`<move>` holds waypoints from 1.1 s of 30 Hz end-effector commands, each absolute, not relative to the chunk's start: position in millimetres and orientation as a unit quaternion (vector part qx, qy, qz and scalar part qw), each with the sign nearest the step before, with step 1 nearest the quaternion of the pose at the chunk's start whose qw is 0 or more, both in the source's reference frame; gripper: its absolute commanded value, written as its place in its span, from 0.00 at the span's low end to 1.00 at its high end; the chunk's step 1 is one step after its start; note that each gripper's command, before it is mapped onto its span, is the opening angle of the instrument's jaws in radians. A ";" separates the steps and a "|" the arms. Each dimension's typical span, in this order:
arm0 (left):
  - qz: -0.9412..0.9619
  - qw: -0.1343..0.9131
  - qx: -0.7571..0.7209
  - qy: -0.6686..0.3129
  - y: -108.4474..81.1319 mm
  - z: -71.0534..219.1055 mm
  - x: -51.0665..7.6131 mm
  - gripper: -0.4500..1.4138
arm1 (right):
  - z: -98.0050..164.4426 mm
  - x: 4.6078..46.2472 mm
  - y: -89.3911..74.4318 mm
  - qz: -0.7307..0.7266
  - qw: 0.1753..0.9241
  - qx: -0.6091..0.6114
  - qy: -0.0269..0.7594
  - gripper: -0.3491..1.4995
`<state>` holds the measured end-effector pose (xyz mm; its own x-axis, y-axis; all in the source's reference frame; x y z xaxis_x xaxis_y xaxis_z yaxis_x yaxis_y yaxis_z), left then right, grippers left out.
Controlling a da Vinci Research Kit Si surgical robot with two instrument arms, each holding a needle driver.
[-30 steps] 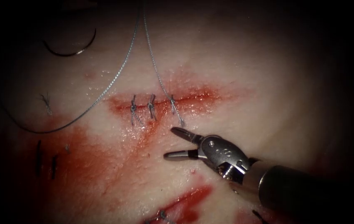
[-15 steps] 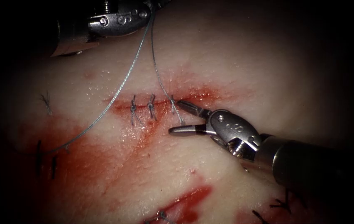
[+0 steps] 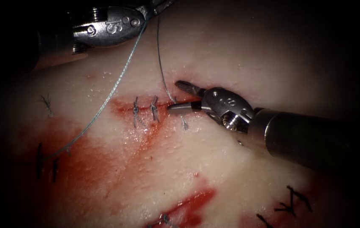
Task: Wound Closure
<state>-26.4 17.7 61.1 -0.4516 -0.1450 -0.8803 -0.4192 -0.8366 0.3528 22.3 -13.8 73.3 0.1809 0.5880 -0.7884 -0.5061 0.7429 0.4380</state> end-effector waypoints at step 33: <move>0.792 0.086 -0.535 0.282 17.2 57.1 -27.8 0.00 | 75.6 29.1 -11.3 0.319 0.769 0.036 0.553 0.99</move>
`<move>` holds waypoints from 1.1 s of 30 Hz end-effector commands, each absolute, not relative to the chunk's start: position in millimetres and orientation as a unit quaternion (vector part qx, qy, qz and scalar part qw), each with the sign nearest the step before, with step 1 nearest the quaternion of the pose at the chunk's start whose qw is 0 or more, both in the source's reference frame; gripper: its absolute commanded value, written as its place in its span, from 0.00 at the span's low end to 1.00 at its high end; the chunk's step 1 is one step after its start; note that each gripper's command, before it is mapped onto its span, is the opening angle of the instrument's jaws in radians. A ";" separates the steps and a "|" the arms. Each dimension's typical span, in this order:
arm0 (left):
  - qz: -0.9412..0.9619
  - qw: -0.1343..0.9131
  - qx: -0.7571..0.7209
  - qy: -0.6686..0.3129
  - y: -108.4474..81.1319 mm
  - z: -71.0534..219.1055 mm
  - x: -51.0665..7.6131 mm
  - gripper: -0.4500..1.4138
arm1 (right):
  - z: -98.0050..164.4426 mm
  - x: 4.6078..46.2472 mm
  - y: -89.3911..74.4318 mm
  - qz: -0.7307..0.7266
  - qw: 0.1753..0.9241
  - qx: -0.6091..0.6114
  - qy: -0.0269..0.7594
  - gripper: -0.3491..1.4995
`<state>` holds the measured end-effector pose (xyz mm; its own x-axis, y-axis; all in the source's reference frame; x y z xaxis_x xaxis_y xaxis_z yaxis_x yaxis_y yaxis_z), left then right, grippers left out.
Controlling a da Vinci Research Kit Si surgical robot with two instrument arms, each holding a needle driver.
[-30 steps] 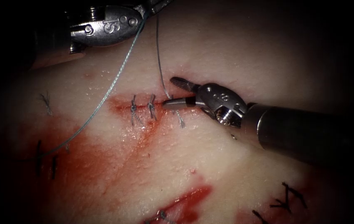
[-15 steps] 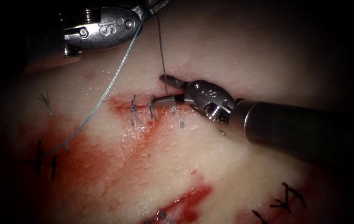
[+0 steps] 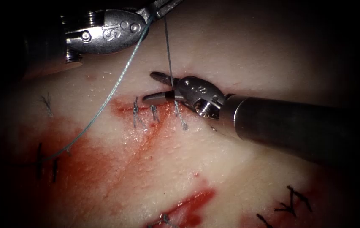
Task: Wound Closure
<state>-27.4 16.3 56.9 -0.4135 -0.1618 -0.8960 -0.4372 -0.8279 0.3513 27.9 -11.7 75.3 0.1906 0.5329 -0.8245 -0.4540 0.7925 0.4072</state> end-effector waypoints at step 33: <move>0.794 0.068 -0.532 0.286 16.6 57.2 -26.8 0.00 | 72.5 19.8 -11.1 0.295 0.777 -0.028 0.555 0.95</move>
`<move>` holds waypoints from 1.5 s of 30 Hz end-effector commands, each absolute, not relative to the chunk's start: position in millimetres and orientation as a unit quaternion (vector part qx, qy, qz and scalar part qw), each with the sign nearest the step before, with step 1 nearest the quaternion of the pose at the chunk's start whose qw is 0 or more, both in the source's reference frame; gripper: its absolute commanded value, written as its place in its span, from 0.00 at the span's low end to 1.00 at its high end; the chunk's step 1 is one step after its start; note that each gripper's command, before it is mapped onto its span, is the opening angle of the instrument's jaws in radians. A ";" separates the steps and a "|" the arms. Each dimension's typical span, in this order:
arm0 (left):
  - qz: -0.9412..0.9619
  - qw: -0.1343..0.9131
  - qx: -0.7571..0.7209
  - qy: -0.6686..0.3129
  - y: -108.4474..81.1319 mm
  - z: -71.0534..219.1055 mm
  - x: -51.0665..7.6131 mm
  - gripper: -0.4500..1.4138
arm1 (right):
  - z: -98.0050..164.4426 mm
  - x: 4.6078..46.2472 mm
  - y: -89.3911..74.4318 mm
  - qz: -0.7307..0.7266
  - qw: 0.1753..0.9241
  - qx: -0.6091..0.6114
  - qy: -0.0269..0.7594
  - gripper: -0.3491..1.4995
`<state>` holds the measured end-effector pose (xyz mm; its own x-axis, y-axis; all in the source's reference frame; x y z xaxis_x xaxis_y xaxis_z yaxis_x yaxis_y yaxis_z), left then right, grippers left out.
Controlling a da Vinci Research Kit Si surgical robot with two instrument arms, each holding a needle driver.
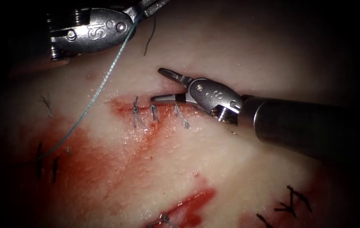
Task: Wound Closure
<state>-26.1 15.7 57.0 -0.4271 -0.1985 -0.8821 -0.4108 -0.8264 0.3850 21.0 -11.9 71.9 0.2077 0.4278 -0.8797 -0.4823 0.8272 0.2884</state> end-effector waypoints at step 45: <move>0.834 0.002 -0.552 0.001 -10.3 74.3 -24.2 0.99 | 73.1 10.1 -9.1 0.328 0.764 -0.057 0.552 0.94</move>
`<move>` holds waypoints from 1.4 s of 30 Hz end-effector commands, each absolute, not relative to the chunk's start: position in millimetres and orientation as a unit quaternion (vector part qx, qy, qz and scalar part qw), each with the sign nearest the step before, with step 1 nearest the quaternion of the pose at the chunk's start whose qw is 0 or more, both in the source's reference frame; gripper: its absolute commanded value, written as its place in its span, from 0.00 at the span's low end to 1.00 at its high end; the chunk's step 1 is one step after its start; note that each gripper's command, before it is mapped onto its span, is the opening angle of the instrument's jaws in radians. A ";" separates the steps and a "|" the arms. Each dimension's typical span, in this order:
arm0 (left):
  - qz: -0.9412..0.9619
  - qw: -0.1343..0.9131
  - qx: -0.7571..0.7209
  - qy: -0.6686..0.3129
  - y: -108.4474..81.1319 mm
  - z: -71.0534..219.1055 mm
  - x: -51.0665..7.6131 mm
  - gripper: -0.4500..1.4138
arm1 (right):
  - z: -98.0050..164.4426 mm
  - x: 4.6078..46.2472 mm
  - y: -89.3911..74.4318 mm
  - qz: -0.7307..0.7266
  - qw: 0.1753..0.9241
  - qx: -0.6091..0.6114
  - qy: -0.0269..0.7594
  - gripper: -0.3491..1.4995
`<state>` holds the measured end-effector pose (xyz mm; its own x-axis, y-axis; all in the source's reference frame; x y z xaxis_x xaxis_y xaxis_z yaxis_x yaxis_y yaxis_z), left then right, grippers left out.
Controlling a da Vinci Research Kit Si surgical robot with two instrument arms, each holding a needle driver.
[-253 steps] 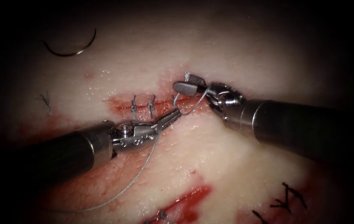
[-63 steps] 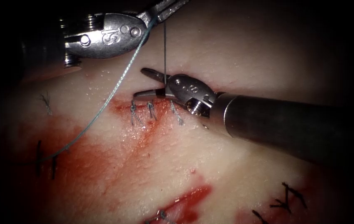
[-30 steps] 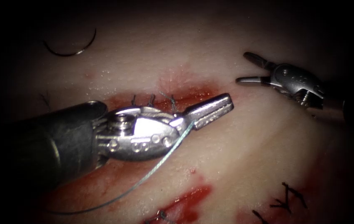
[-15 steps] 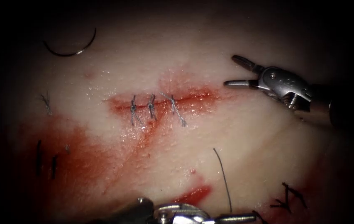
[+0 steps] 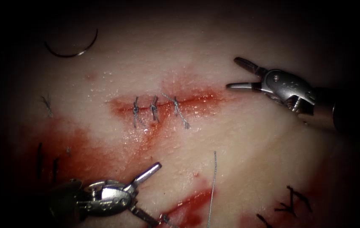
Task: Wound Closure
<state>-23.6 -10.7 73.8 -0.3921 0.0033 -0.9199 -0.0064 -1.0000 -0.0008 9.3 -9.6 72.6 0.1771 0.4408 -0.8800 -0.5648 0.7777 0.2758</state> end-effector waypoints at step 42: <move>0.919 -0.032 -0.314 0.238 -2.6 83.2 -32.1 0.53 | 72.9 11.5 -9.5 0.329 0.763 -0.053 0.554 0.94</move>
<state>-31.5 -3.2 82.9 -0.8036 -0.2080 -0.5576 -0.0893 -0.8842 0.4586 10.7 -10.0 72.4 0.1720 0.4456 -0.8786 -0.5626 0.7765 0.2837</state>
